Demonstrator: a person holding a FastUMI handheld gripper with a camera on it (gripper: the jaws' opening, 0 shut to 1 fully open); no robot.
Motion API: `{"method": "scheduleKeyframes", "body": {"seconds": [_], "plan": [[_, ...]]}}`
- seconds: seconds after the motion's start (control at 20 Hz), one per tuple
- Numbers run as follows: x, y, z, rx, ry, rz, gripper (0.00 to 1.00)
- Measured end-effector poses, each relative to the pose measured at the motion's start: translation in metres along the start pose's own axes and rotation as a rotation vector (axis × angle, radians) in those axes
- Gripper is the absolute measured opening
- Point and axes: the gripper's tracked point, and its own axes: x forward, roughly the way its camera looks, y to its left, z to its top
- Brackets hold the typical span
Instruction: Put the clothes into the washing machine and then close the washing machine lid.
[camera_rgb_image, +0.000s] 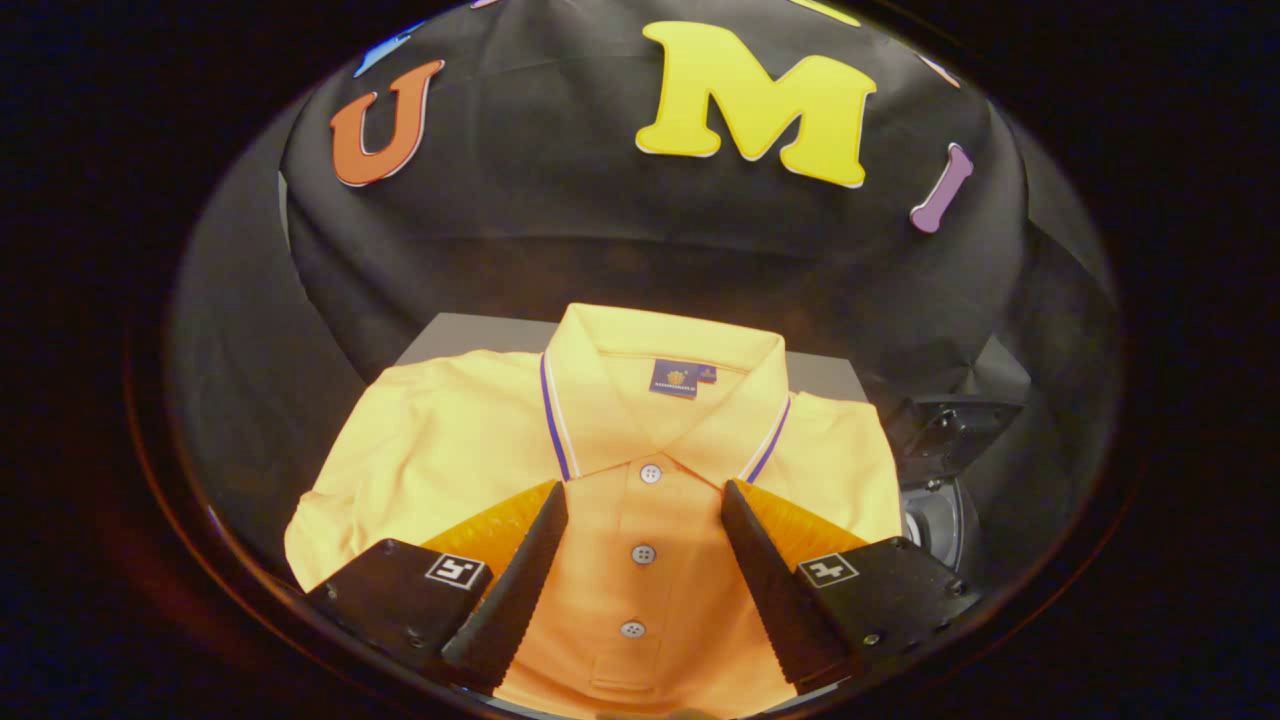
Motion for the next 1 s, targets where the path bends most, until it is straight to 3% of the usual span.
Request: {"method": "scheduleKeyframes", "body": {"seconds": [0.25,0.3,0.4,0.6,0.8,1.0], "plan": [[-0.001,-0.004,-0.004,-0.019,0.072,0.038,0.98],[-0.002,-0.005,-0.004,-0.030,0.085,0.044,0.93],[-0.001,-0.010,-0.004,-0.052,0.089,0.047,0.81],[-0.003,-0.022,-0.004,-0.111,0.066,0.057,0.26],[-0.017,-0.031,-0.017,-0.104,0.053,0.175,0.12],[-0.061,-0.045,-0.032,0.019,-0.021,0.285,0.08]]}}
